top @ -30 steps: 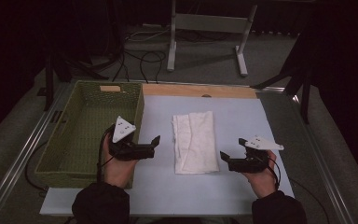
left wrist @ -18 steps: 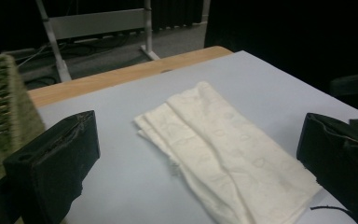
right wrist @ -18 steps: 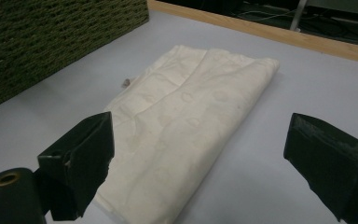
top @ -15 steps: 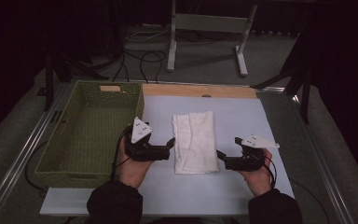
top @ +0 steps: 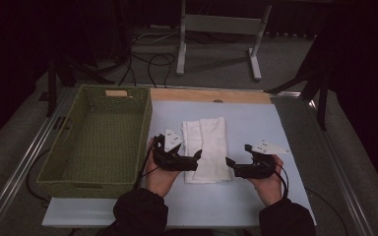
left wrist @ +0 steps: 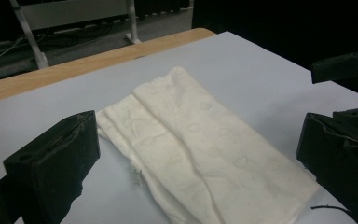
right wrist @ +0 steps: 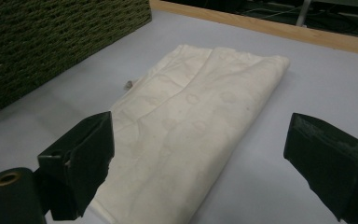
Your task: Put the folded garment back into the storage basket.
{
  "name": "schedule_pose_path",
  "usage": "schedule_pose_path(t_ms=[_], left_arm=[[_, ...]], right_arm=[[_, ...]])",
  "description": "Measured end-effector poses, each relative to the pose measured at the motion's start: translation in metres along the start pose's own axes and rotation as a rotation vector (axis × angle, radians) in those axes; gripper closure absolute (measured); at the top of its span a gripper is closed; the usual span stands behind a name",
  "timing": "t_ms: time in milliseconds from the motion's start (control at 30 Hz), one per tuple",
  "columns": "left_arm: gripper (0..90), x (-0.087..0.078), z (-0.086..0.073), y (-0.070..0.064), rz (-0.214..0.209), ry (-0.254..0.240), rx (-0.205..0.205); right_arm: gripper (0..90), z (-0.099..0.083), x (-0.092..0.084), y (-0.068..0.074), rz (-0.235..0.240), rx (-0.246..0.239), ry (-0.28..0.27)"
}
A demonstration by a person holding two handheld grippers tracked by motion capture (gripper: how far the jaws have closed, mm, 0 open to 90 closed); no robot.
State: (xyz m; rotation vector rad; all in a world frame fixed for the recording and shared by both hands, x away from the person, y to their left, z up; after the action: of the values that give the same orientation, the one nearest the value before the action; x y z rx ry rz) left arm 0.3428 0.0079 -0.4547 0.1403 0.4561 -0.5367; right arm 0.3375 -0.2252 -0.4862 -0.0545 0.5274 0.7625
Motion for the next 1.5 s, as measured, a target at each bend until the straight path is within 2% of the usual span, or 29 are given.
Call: schedule_pose_path(t_ms=[167,400,667,700,867,1000,1067,1300,1367,1467,1500], left_arm=[[0.0,0.012,-0.004,-0.003,0.002,0.015,0.003],[0.0,0.028,-0.005,0.005,0.026,0.028,-0.017],[0.0,0.039,-0.004,0.012,0.042,0.02,-0.023],[0.0,0.045,-0.003,0.015,0.036,0.008,-0.031],[0.0,0.054,-0.001,0.017,0.036,0.007,-0.016],[0.0,0.061,-0.001,0.019,0.038,0.006,-0.033],[0.1,0.067,-0.004,0.022,0.048,0.025,-0.042],[0.7,0.079,-0.011,0.028,0.066,0.052,-0.058],[0.9,0.088,-0.018,0.03,0.077,0.088,-0.08],[1.3,0.094,-0.023,0.031,0.08,0.114,-0.079],[1.9,0.099,-0.027,0.033,0.076,0.139,-0.086]], right_arm=[[8.2,-0.001,0.005,0.001,0.002,-0.001,0.008],[8.3,-0.001,0.01,-0.002,-0.021,0.012,0.02],[8.4,0.006,0.017,-0.007,-0.026,0.029,0.009],[8.4,0.009,0.02,-0.009,-0.033,0.026,0.008],[8.4,0.015,0.029,-0.014,-0.036,0.032,0.005],[9.9,0.018,0.033,-0.017,-0.043,0.038,0.013],[10.0,0.019,0.041,-0.02,-0.049,0.038,0.035],[9.9,0.018,0.054,-0.03,-0.062,0.053,0.045],[9.9,0.017,0.058,-0.033,-0.067,0.062,0.059],[9.9,0.016,0.062,-0.036,-0.074,0.065,0.068],[9.9,0.014,0.066,-0.039,-0.073,0.069,0.076]])
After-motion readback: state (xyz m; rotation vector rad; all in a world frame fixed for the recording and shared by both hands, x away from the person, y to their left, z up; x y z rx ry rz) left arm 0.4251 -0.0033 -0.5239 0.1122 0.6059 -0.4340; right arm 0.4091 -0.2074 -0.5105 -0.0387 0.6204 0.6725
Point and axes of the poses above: each handheld gripper's, and its own axes: x roughly forward along the jaws, z roughly out of its top, y roughly to its left, the point moved 5 cm from there along x, roughly forward along the jaws, and after that the axes turned 7 degrees about z, right-handed, at the moved point
